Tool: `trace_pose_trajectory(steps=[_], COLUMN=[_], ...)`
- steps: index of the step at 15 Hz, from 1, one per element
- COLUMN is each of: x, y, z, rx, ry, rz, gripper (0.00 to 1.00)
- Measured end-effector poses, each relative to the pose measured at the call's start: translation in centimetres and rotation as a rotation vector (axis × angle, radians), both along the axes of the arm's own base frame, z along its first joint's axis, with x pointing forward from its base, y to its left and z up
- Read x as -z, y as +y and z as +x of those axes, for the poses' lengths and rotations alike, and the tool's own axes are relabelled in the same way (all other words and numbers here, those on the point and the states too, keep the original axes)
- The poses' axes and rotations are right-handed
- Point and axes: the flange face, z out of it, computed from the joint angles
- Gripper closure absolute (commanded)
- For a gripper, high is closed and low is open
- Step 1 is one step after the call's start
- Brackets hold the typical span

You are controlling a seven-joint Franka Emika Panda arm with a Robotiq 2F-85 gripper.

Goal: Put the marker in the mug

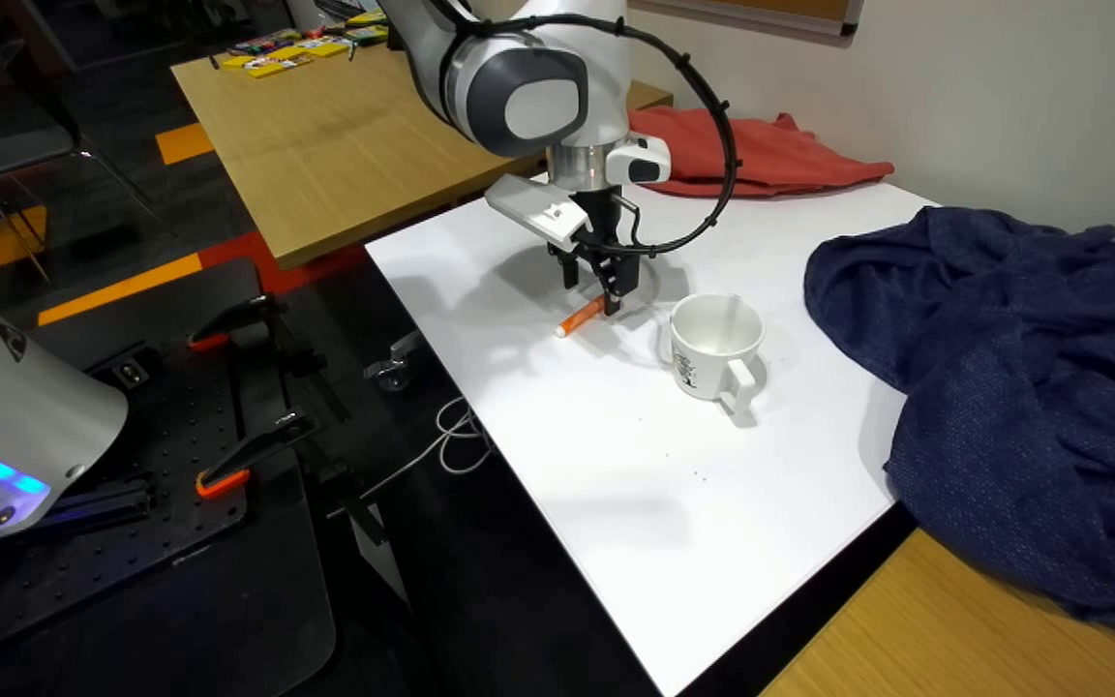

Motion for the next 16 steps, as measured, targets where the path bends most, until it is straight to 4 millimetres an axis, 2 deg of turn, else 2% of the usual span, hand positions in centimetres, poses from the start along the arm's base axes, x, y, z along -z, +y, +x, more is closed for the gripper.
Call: trace_pose_trajectory(steps=[3,7,9,13,16], x=[0.3,0.3,0.3,0.3,-1.0], y=[-0.1,-0.4,-0.6,-0.7,-1.0], z=[0.1,0.3,0.3,0.3,0.8], rx=[0.002,0.006,0.009,0.016,0.034], ry=[0.004,0.004,0.004,0.007,-0.01], rz=[0.0,0.0,0.0,-0.001,0.003], gripper=[0.73,0.99,0.96,0.96,0.96])
